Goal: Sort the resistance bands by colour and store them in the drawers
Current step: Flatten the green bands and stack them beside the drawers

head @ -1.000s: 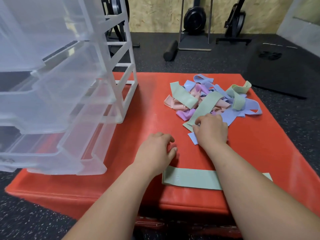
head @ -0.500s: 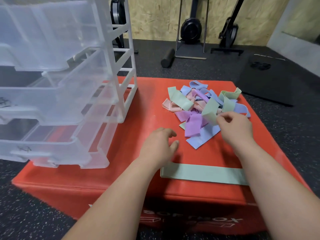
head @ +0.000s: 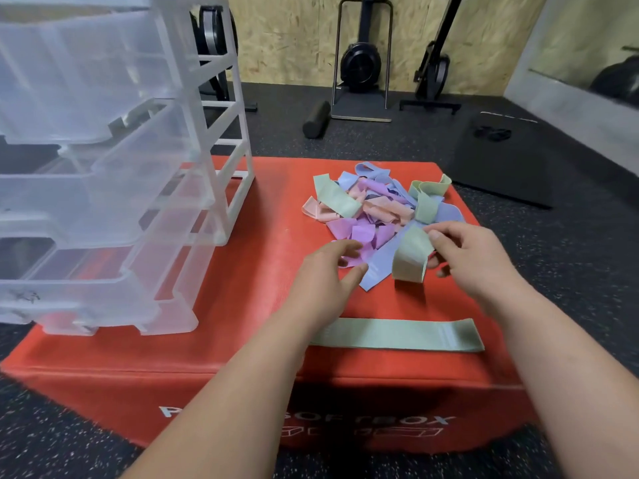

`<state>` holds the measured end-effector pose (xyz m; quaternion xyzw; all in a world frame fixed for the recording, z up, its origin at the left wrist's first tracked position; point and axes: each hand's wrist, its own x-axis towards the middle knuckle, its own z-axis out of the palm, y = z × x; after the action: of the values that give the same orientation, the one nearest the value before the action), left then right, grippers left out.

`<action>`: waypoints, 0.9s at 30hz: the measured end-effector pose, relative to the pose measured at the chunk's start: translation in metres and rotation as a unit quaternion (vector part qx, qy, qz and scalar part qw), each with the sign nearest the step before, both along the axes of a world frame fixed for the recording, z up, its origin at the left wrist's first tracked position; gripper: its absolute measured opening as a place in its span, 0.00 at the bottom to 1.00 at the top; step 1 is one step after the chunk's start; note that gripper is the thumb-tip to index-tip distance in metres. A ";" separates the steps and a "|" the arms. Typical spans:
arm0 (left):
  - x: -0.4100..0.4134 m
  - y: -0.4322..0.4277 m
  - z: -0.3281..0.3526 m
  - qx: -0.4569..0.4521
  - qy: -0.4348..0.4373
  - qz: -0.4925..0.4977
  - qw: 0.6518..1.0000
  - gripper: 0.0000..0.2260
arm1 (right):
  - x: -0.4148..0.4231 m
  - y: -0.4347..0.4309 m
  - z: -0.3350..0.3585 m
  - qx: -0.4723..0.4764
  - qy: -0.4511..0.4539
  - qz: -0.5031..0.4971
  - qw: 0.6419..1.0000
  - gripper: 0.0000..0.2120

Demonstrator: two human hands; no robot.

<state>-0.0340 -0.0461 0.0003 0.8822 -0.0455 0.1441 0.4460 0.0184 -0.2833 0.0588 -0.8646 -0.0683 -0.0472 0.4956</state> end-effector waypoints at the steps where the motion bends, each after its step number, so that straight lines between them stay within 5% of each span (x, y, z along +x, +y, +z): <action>1: 0.001 -0.004 0.000 -0.007 -0.003 -0.011 1.000 0.18 | -0.004 0.001 0.002 0.001 0.003 0.021 1.000 0.10; 6: 0.005 -0.024 0.002 -0.059 0.028 -0.067 0.996 0.19 | -0.019 0.009 0.004 -0.018 -0.012 0.087 0.996 0.12; 15: 0.015 -0.042 -0.001 -0.123 0.011 -0.046 0.991 0.05 | -0.030 0.010 0.003 -0.142 -0.093 0.104 0.980 0.08; 27: -0.001 -0.016 -0.007 0.002 -0.004 -0.042 0.999 0.05 | -0.060 -0.004 0.048 0.165 -0.212 0.037 0.962 0.05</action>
<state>-0.0346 -0.0626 -0.0069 0.8797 -0.0847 0.1287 0.4498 -0.0417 -0.2876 0.1068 -0.7379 -0.1950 -0.2221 0.6068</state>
